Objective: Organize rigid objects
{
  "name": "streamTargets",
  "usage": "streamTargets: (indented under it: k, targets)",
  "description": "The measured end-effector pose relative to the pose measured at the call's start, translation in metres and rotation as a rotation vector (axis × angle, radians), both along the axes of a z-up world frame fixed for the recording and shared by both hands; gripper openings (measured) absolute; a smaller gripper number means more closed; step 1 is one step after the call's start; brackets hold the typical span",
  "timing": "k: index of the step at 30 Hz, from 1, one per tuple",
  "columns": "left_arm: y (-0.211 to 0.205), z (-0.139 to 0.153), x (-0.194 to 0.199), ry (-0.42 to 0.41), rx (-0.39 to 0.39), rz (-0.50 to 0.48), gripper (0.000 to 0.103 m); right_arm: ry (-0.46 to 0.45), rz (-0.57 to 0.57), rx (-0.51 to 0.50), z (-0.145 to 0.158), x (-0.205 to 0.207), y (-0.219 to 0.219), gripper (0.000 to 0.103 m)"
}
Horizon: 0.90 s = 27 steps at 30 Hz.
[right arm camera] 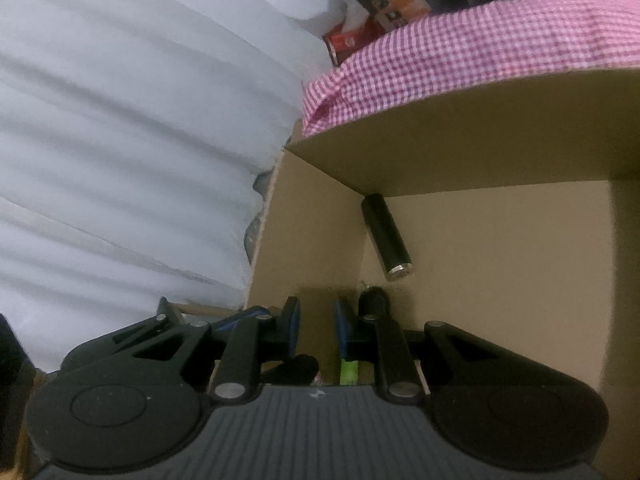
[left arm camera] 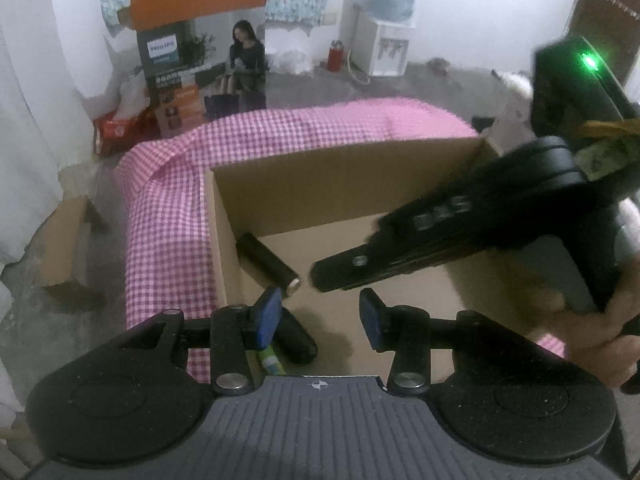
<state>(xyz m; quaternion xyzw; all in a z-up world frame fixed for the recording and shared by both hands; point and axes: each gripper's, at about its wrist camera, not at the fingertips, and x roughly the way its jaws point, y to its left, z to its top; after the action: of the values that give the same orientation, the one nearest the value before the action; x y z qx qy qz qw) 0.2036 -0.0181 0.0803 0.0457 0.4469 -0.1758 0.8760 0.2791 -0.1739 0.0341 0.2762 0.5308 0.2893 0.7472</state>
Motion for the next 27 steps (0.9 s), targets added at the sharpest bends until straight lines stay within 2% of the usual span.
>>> streamTargets:
  k: [7, 12, 15, 17, 18, 23, 25, 27]
  targets:
    - [0.004, 0.023, -0.06, -0.072, -0.058, -0.033, 0.044, -0.124, -0.05, 0.057, 0.042, -0.077, -0.054, 0.021]
    - [0.0, 0.016, -0.103, -0.076, -0.09, -0.076, 0.047, -0.183, -0.085, 0.055, 0.06, -0.149, -0.096, 0.021]
    - [-0.007, -0.002, -0.124, -0.051, -0.092, -0.108, 0.05, -0.202, -0.107, 0.041, 0.064, -0.187, -0.113, 0.032]
    - [-0.013, -0.02, -0.136, -0.016, -0.095, -0.131, 0.053, -0.203, -0.121, 0.034, 0.058, -0.209, -0.118, 0.047]
    - [-0.016, -0.027, -0.141, 0.0, -0.096, -0.142, 0.055, -0.201, -0.124, 0.03, 0.053, -0.219, -0.118, 0.048]
    - [-0.035, -0.072, -0.157, 0.098, -0.076, -0.205, 0.057, -0.139, -0.132, 0.008, 0.011, -0.239, -0.108, 0.049]
    - [-0.043, -0.086, -0.163, 0.114, -0.047, -0.231, 0.063, -0.128, -0.139, -0.039, -0.006, -0.24, -0.101, 0.049]
    - [-0.051, -0.095, -0.165, 0.117, -0.015, -0.252, 0.064, -0.121, -0.14, -0.097, -0.022, -0.232, -0.09, 0.049]
